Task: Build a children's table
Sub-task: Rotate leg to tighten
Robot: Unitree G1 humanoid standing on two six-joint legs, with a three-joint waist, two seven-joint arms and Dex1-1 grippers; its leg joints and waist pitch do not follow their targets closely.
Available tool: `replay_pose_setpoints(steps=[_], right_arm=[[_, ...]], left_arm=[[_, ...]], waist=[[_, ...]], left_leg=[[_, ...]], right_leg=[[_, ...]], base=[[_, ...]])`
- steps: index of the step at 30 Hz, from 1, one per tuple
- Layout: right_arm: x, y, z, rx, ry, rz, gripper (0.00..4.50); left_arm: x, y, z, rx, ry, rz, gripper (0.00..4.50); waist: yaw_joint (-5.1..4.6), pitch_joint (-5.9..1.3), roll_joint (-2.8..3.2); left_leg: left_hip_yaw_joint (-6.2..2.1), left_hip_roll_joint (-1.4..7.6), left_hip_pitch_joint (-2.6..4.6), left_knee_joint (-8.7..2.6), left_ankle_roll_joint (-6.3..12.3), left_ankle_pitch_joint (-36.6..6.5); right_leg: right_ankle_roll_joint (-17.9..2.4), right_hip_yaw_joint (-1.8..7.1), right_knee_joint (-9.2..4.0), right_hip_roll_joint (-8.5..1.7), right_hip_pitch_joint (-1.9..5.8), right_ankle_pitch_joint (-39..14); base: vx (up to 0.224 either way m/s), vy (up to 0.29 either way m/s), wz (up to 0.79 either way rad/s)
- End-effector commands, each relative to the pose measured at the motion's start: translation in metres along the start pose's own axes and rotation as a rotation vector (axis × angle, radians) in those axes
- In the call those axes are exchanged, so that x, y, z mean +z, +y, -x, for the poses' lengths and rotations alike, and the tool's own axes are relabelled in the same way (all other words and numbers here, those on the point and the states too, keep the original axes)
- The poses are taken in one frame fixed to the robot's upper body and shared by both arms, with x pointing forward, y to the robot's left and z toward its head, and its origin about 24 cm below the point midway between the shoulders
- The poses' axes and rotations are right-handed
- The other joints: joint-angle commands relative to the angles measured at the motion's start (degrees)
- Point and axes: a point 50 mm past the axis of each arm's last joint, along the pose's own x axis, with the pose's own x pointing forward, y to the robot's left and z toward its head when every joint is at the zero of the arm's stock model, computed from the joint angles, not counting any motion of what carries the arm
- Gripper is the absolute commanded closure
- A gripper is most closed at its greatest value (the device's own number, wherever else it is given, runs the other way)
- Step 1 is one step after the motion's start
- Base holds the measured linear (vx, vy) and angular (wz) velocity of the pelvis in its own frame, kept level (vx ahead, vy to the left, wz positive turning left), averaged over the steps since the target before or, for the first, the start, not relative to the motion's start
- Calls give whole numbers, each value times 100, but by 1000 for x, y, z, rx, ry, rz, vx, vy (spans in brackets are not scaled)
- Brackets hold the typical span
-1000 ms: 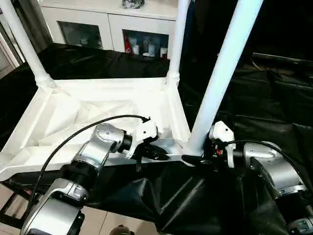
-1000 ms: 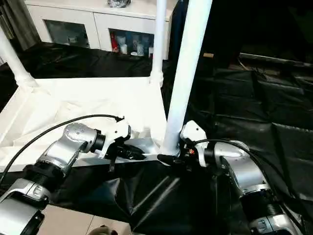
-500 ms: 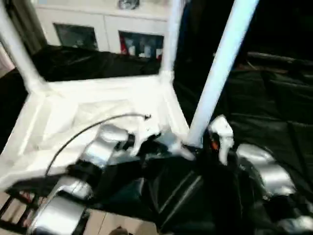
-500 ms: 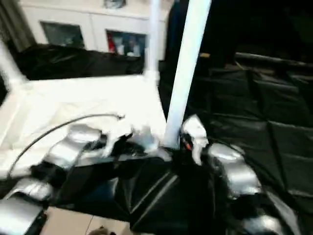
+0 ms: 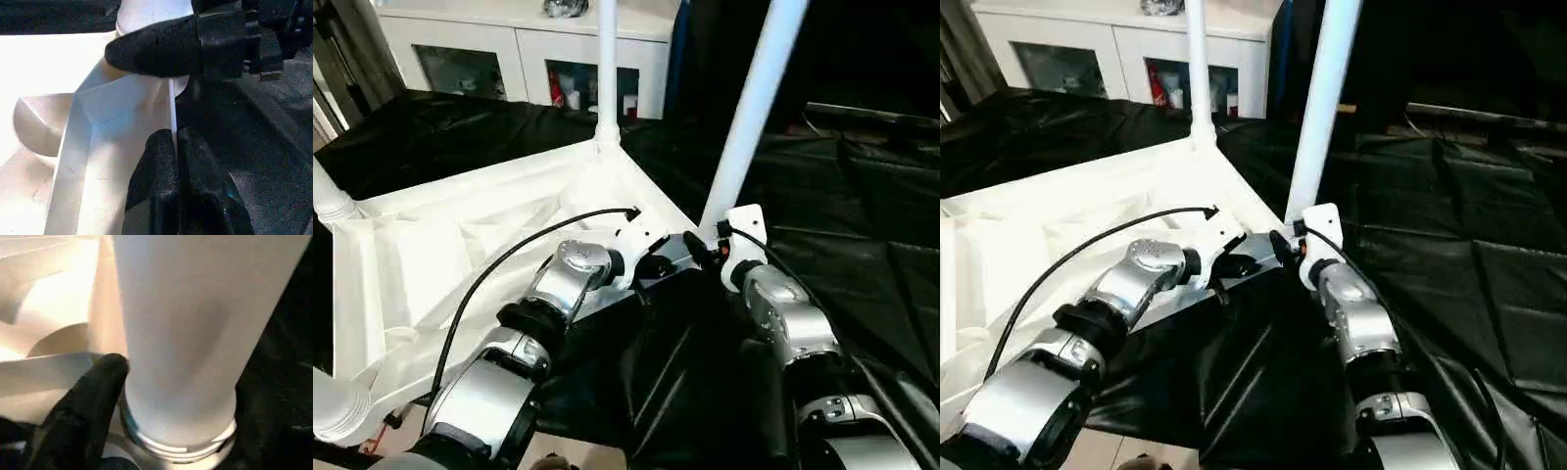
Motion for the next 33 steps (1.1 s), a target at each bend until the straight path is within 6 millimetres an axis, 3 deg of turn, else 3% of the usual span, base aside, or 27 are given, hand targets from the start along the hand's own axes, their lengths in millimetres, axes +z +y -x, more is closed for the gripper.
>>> replay_pose_setpoints(steps=[1,5,7,10,16,23,28,33], right_arm=[[-10,27,-3,194,44,43,73],[-5,20,11,364,35,133,73],[-4,17,17,423,33,160,73],[1,5,31,496,21,235,73],[3,-6,59,706,87,279,73],[0,-10,70,777,128,280,73],[-1,-6,72,815,133,249,140],[-3,-3,74,835,148,238,169]], left_arm=[[27,-15,-9,-132,-129,-82,450],[19,-16,4,-252,-127,-115,450],[16,-17,9,-292,-123,-123,450],[8,-16,22,-375,-109,-154,450],[-4,-13,41,-436,-71,-174,450],[-10,-12,51,-462,-58,-177,450],[-12,-13,56,-483,-54,-176,450],[-13,-14,57,-490,-49,-175,450]], waist=[[23,-376,-50],[47,-374,-72],[76,-375,-59],[124,-360,-44],[179,-364,-19],[240,-355,-38],[246,-362,-33],[251,-362,-34]], left_leg=[[-22,108,29,-401,197,-1315],[-23,118,15,-394,281,-1312],[-6,134,20,-385,363,-1241],[-13,154,39,-405,299,-1377],[-22,190,43,-410,286,-1491],[-21,185,36,-411,250,-1495],[-23,185,42,-412,216,-1453],[-25,183,36,-415,213,-1437]], right_leg=[[-1048,270,-480,-347,341,-1371],[-1055,274,-469,-353,374,-1310],[-1104,284,-459,-348,340,-1220],[-1063,284,-482,-361,323,-1539],[-1145,287,-450,-358,311,-1448],[-1073,286,-472,-371,300,-1682],[-1055,289,-465,-361,293,-1637],[-1052,287,-460,-360,296,-1618]], base=[[0,0,0],[0,0,0],[0,0,0],[0,0,0],[0,0,0],[0,0,0],[0,0,0],[0,0,0]])
